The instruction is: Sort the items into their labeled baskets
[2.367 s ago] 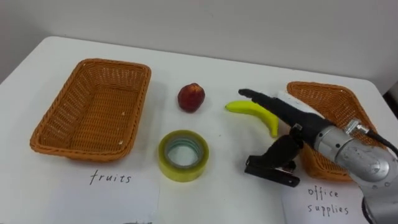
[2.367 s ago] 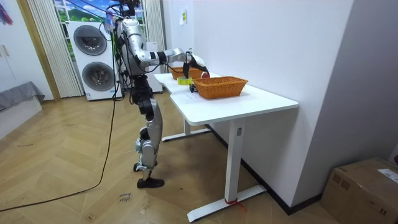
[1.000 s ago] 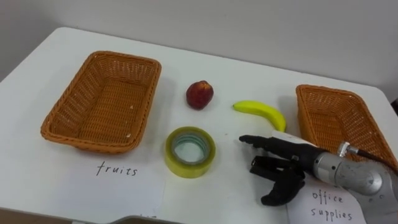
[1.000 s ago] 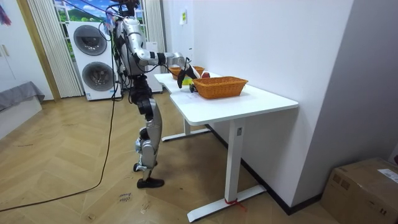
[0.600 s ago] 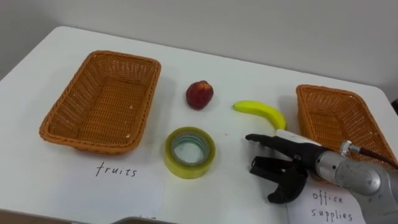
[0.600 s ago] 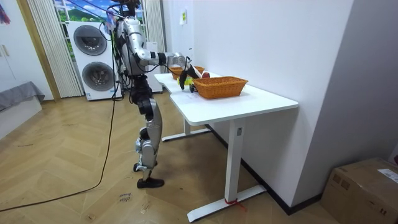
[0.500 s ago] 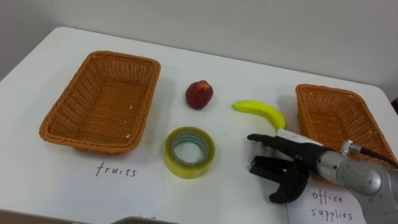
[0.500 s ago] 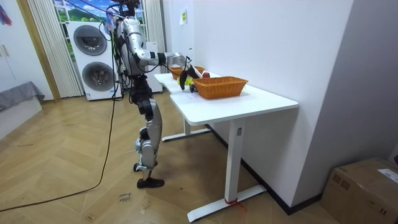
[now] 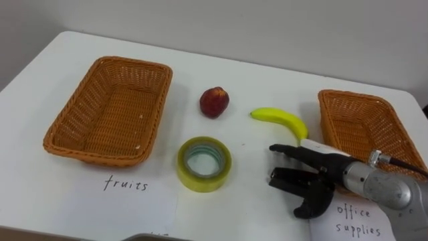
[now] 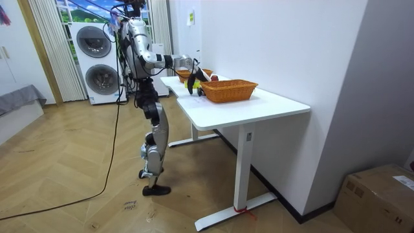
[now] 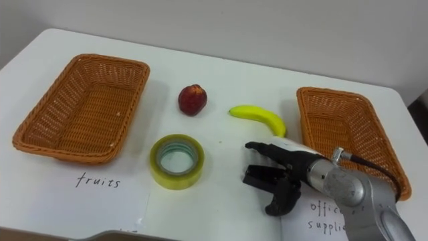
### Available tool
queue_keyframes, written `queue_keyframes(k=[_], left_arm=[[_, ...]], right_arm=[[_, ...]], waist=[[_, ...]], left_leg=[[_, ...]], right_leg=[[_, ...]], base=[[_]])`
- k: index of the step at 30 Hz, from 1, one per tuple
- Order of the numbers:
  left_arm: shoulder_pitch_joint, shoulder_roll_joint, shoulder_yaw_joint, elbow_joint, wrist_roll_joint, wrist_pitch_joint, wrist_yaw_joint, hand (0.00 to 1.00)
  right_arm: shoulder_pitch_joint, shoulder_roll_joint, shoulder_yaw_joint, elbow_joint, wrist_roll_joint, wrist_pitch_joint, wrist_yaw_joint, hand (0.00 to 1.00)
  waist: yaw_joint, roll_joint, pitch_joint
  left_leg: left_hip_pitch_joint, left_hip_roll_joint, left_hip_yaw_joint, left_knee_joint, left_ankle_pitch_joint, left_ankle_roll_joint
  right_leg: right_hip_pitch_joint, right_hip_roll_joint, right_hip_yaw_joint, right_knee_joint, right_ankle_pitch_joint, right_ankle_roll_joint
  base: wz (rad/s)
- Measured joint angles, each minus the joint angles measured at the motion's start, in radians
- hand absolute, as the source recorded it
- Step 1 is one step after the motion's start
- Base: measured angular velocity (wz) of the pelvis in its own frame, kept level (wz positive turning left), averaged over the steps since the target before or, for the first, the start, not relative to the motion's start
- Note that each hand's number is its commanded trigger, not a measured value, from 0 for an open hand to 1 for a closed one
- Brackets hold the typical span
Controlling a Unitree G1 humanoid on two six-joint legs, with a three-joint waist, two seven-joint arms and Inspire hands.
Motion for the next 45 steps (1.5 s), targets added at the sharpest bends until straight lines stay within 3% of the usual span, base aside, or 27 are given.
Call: queue_keyframes(k=[8, 13, 19, 24, 32, 42, 43, 44, 45], left_arm=[[-0.001, 0.000, -0.003, 0.000, 0.000, 0.003, 0.001, 0.00], [0.000, -0.004, -0.014, 0.000, 0.000, 0.023, 0.005, 0.00], [0.000, -0.021, -0.014, -0.002, 0.001, 0.060, 0.032, 0.00], [-0.001, -0.026, -0.013, -0.003, 0.002, 0.070, 0.051, 0.00], [0.000, -0.028, -0.013, -0.052, 0.003, 0.111, 0.070, 0.00], [0.000, -0.032, -0.030, -0.118, 0.003, 0.136, 0.088, 0.00], [0.000, -0.032, -0.033, -0.118, 0.003, 0.138, 0.090, 0.00], [0.000, -0.032, -0.035, -0.118, 0.003, 0.143, 0.090, 0.00], [0.000, -0.032, -0.038, -0.118, 0.003, 0.149, 0.091, 0.00]], right_arm=[[0.002, 0.010, 0.004, 0.004, -0.009, 0.028, -0.009, 0.00], [0.002, 0.026, 0.009, 0.002, -0.077, 0.035, -0.008, 0.00], [-0.001, 0.027, 0.010, 0.012, -0.088, 0.079, -0.024, 0.00], [-0.001, 0.028, 0.009, 0.028, -0.088, 0.113, -0.039, 0.00], [-0.001, 0.047, 0.009, 0.030, -0.125, 0.158, -0.044, 0.00], [-0.031, 0.071, 0.039, 0.058, -0.161, 0.224, -0.045, 0.00], [-0.031, 0.071, 0.039, 0.059, -0.161, 0.225, -0.046, 0.74], [-0.030, 0.072, 0.040, 0.060, -0.161, 0.225, -0.047, 0.99], [-0.029, 0.073, 0.042, 0.059, -0.161, 0.228, -0.051, 1.00]], waist=[[0.001, -0.010, 0.0020], [0.001, -0.008, 0.0018], [0.004, -0.001, -0.0022], [0.003, 0.007, -0.0045], [0.005, 0.000, -0.0079], [0.025, -0.001, -0.0082], [0.027, -0.001, -0.0082], [0.028, -0.001, -0.0082], [0.029, -0.001, -0.0084]], left_leg=[[0.000, 0.000, 0.001, 0.000, 0.000, 0.000], [-0.002, 0.000, 0.001, -0.001, -0.002, 0.002], [0.000, 0.000, 0.002, -0.002, -0.002, 0.003], [0.017, 0.000, 0.001, -0.006, -0.002, 0.003], [0.015, -0.001, 0.002, -0.004, -0.002, 0.003], [0.021, 0.003, 0.009, -0.002, -0.002, 0.003], [0.021, 0.004, 0.009, -0.002, -0.002, 0.003], [0.021, 0.005, 0.009, -0.002, -0.002, 0.002], [0.021, 0.006, 0.009, -0.002, -0.002, 0.002]], right_leg=[[0.001, 0.000, 0.000, 0.000, 0.000, 0.000], [0.001, 0.001, 0.001, 0.000, 0.001, 0.001], [0.005, 0.000, 0.001, 0.000, 0.003, 0.002], [0.021, 0.000, 0.000, -0.001, 0.003, 0.002], [0.019, 0.000, 0.002, -0.003, 0.003, 0.002], [0.019, 0.006, 0.013, -0.002, 0.006, -0.001], [0.019, 0.007, 0.013, -0.002, 0.007, -0.001], [0.019, 0.007, 0.012, -0.002, 0.007, -0.002], [0.019, 0.008, 0.009, -0.002, 0.009, -0.003]], base=[[0.00], [0.00], [0.00], [0.00], [0.00], [-0.03], [0.00], [0.00], [0.00]])
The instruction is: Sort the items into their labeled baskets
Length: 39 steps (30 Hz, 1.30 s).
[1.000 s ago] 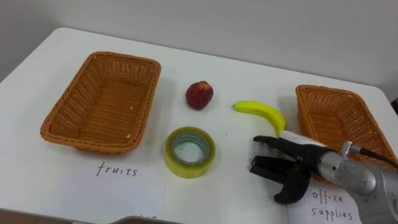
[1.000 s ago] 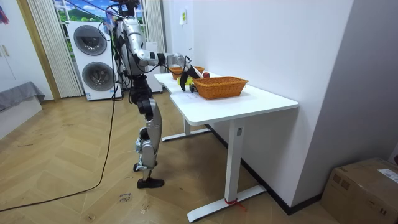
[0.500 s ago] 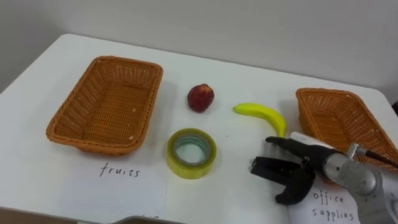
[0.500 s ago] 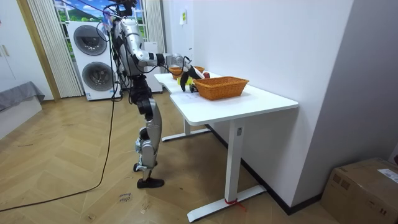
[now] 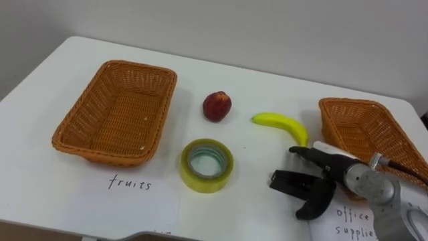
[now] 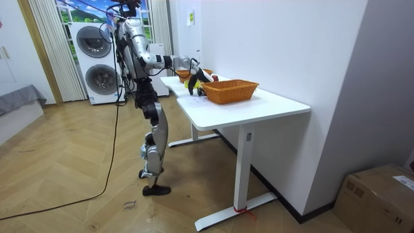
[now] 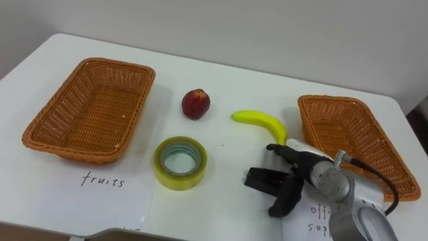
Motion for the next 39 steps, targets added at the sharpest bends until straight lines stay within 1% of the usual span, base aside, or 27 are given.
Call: queue_keyframes(k=[3, 6, 8, 11, 18, 24, 27, 29, 33, 36, 38, 39], left_arm=[[0.000, 0.000, -0.008, 0.000, 0.000, 0.006, 0.003, 0.00], [0.000, 0.000, -0.021, -0.001, 0.000, 0.010, 0.014, 0.00], [0.000, 0.000, -0.037, -0.010, 0.000, 0.020, 0.018, 0.00], [0.001, 0.000, -0.038, -0.013, 0.000, 0.021, 0.021, 0.00], [0.004, 0.000, -0.034, -0.013, 0.000, 0.020, 0.036, 0.00], [0.003, 0.000, -0.035, -0.012, -0.002, 0.004, 0.036, 0.00], [0.000, 0.000, -0.035, -0.011, -0.003, -0.009, 0.036, 0.00], [0.000, 0.002, -0.039, -0.010, -0.004, -0.028, 0.036, 0.00], [0.000, 0.003, -0.046, -0.002, -0.004, -0.049, 0.037, 0.00], [-0.001, 0.003, -0.049, 0.011, -0.016, -0.065, 0.041, 0.00], [0.002, 0.002, -0.061, 0.033, -0.027, -0.075, 0.046, 0.00], [0.007, 0.002, -0.061, 0.039, -0.027, -0.077, 0.046, 0.00]], right_arm=[[0.000, 0.001, 0.006, -0.008, 0.000, 0.018, -0.003, 1.00], [0.003, 0.001, 0.015, -0.026, -0.025, 0.018, -0.025, 1.00], [0.002, 0.007, 0.028, -0.027, -0.059, 0.019, -0.058, 1.00], [-0.001, 0.021, 0.037, -0.026, -0.102, 0.028, -0.073, 1.00], [0.000, 0.025, 0.038, -0.034, -0.125, 0.027, -0.082, 1.00], [0.003, 0.029, 0.039, -0.041, -0.114, 0.026, -0.081, 1.00], [0.008, 0.030, 0.036, -0.044, -0.109, 0.010, -0.082, 1.00], [0.012, 0.029, 0.035, -0.044, -0.104, -0.007, -0.090, 1.00], [0.013, 0.025, 0.034, -0.044, -0.092, -0.026, -0.102, 1.00], [0.013, 0.021, 0.033, -0.045, -0.073, -0.042, -0.111, 1.00], [0.013, 0.017, 0.031, -0.055, -0.069, -0.055, -0.113, 1.00], [0.013, 0.018, 0.031, -0.072, -0.067, -0.057, -0.110, 1.00]], waist=[[0.000, 0.001, -0.0008], [-0.001, 0.005, -0.0027], [-0.001, 0.012, -0.0068], [0.000, 0.018, -0.0105], [0.001, 0.019, -0.0108], [0.000, 0.017, -0.0098], [-0.003, 0.017, -0.0090], [-0.005, 0.017, -0.0083], [-0.010, 0.017, -0.0068], [-0.015, 0.015, -0.0032], [-0.021, 0.016, -0.0015], [-0.025, 0.015, 0.0008]], left_leg=[[-0.004, 0.002, -0.001, 0.002, 0.000, 0.000], [-0.004, 0.002, -0.002, 0.003, 0.001, -0.001], [-0.004, 0.003, -0.001, 0.004, 0.002, -0.002], [-0.003, 0.004, -0.002, 0.003, 0.003, -0.004], [-0.003, 0.005, -0.001, 0.002, 0.003, -0.005], [-0.002, 0.006, 0.000, 0.001, 0.003, -0.005], [-0.003, 0.006, 0.000, 0.001, 0.003, -0.005], [-0.003, 0.006, 0.000, 0.001, 0.003, -0.005], [-0.003, 0.006, 0.000, 0.000, 0.003, -0.005], [-0.003, 0.006, 0.002, -0.003, 0.003, -0.005], [-0.004, 0.006, 0.012, -0.006, 0.003, -0.005], [-0.005, 0.006, 0.017, -0.009, 0.003, -0.005]], right_leg=[[-0.001, 0.000, -0.005, 0.000, 0.001, -0.002], [-0.001, 0.001, -0.007, 0.000, 0.003, -0.003], [-0.001, 0.001, -0.007, 0.000, 0.004, -0.004], [0.000, 0.002, -0.008, 0.001, 0.004, -0.005], [0.000, 0.003, -0.009, 0.000, 0.004, -0.005], [-0.002, 0.003, -0.008, 0.000, 0.004, -0.005], [-0.002, 0.004, -0.007, 0.000, 0.004, -0.005], [-0.001, 0.004, -0.007, 0.000, 0.004, -0.005], [-0.002, 0.004, -0.007, 0.000, 0.004, -0.005], [-0.004, 0.005, -0.002, 0.000, 0.004, -0.005], [-0.012, 0.006, 0.017, 0.001, 0.004, -0.005], [-0.016, 0.006, 0.019, 0.001, 0.004, -0.005]], base=[[0.00], [0.00], [0.00], [0.00], [0.00], [0.00], [0.00], [0.00], [0.00], [-0.02], [-0.13], [-0.12]])
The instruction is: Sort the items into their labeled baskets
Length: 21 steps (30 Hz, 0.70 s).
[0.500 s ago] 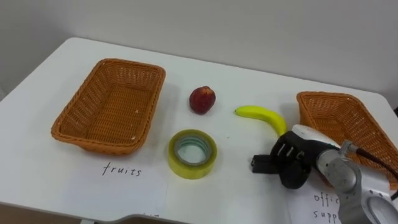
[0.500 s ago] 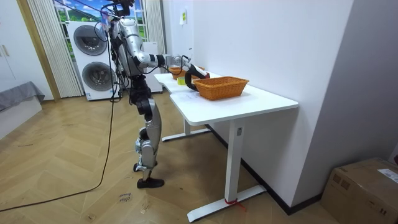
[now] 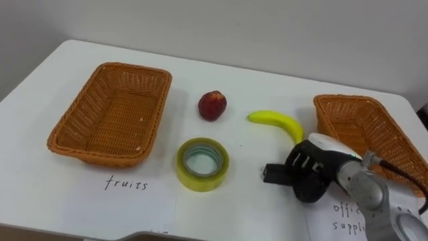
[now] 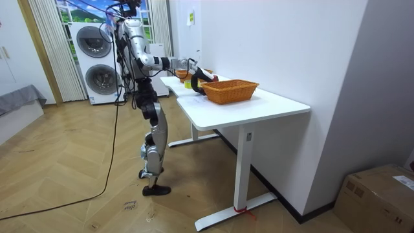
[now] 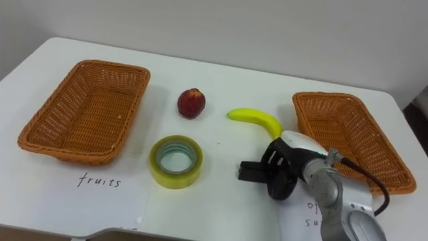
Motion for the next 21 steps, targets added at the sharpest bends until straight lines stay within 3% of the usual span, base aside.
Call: queue_keyframes(k=[7, 14, 21], left_arm=[[0.006, -0.002, 0.001, 0.031, -0.016, -0.017, 0.034, 0.00], [0.025, -0.009, 0.057, 0.051, -0.015, -0.034, 0.028, 0.00], [0.030, -0.013, 0.070, 0.050, -0.017, -0.036, 0.027, 0.00]], right_arm=[[0.001, 0.000, -0.012, -0.063, 0.150, -0.024, 0.014, 1.00], [-0.001, 0.003, -0.101, -0.222, 0.313, -0.104, -0.012, 1.00], [-0.004, 0.004, -0.165, -0.242, 0.324, -0.114, -0.048, 1.00]], waist=[[-0.019, -0.004, 0.0030], [-0.036, -0.006, 0.0043], [-0.036, -0.006, 0.0042]], left_leg=[[-0.001, -0.001, 0.004, -0.004, 0.001, 0.000], [0.001, -0.001, 0.005, -0.005, 0.001, 0.000], [0.000, -0.001, 0.007, -0.007, 0.001, 0.000]], right_leg=[[-0.009, -0.001, 0.001, 0.000, 0.000, 0.000], [-0.007, -0.004, 0.001, -0.002, 0.000, 0.001], [-0.005, -0.002, 0.005, -0.003, 0.000, 0.001]], base=[[-0.02], [0.00], [0.00]])
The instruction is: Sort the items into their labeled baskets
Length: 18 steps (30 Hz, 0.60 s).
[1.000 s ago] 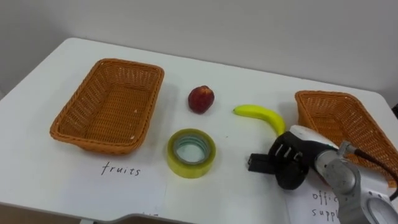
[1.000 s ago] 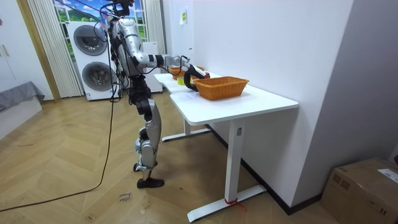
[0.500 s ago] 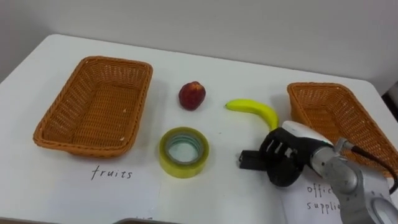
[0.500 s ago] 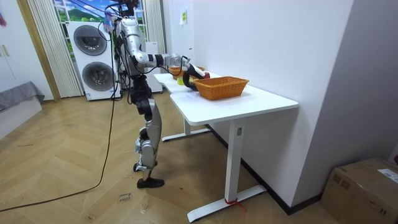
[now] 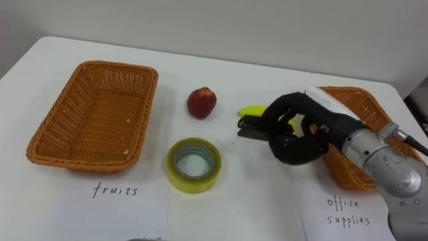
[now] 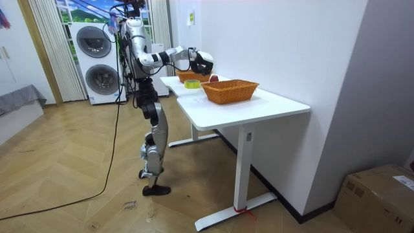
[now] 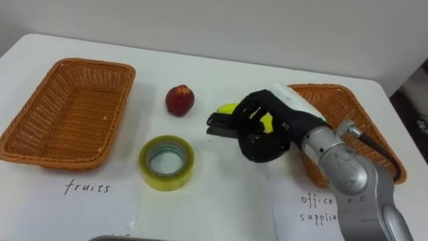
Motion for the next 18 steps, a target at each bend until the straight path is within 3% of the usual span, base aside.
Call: queue_keyframes(k=[6, 10, 18], left_arm=[[0.010, -0.001, 0.007, 0.000, 0.001, 0.000, -0.010, 0.00], [0.019, -0.004, 0.049, 0.001, 0.001, 0.000, -0.015, 0.00], [0.033, -0.003, 0.076, 0.011, 0.003, 0.000, -0.016, 0.00]], right_arm=[[0.000, 0.000, -0.043, 0.000, 0.014, 0.000, -0.027, 1.00], [-0.012, -0.001, -0.077, -0.001, 0.017, 0.000, -0.067, 1.00], [-0.040, -0.034, -0.089, 0.000, 0.145, -0.021, -0.160, 1.00]], waist=[[0.000, 0.005, 0.0001], [-0.004, 0.004, -0.0006], [-0.025, -0.011, 0.0002]], left_leg=[[0.000, -0.001, 0.000, -0.001, 0.000, 0.000], [0.001, -0.002, 0.001, 0.004, 0.001, 0.000], [0.017, 0.000, 0.000, 0.004, 0.001, 0.000]], right_leg=[[-0.001, 0.000, 0.005, 0.000, 0.000, 0.000], [-0.004, 0.000, 0.009, 0.002, 0.000, 0.000], [0.011, -0.001, 0.010, 0.000, 0.000, 0.000]], base=[[0.00], [0.00], [0.00]])
